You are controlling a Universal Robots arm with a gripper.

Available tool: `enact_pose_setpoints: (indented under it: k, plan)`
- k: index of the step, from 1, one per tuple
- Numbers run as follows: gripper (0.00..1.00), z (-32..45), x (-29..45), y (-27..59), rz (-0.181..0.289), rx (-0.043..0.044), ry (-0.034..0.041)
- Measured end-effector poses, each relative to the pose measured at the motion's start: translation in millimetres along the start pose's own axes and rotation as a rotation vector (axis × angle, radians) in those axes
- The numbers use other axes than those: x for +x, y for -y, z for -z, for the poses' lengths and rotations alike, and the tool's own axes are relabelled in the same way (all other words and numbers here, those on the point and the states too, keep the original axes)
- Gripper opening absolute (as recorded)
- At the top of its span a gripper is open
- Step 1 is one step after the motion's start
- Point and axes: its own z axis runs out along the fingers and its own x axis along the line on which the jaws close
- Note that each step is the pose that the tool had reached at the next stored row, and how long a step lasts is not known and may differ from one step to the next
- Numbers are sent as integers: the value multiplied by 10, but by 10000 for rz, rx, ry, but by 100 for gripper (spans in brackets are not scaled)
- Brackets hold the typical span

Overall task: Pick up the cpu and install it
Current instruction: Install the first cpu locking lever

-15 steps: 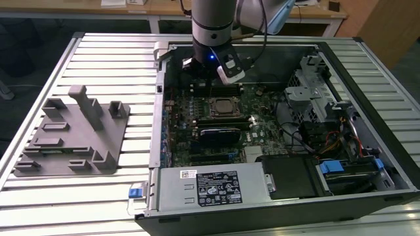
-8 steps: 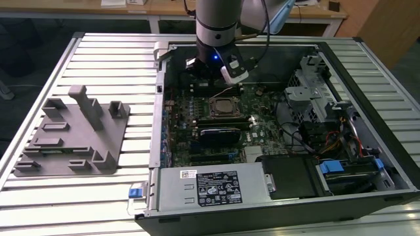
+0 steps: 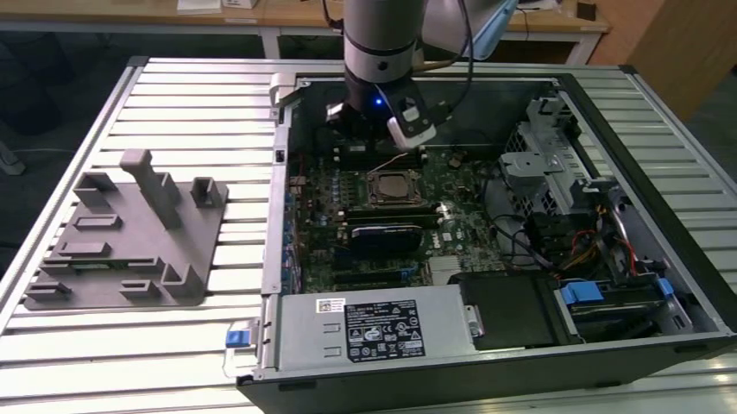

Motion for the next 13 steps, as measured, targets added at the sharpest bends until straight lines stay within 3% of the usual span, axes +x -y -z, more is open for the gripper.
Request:
enact_pose_setpoints:
  k: [3, 13]
  plan:
    - [11, -25, 1, 6, -11, 0, 57]
    - [11, -83, 1, 20, 14, 1, 445]
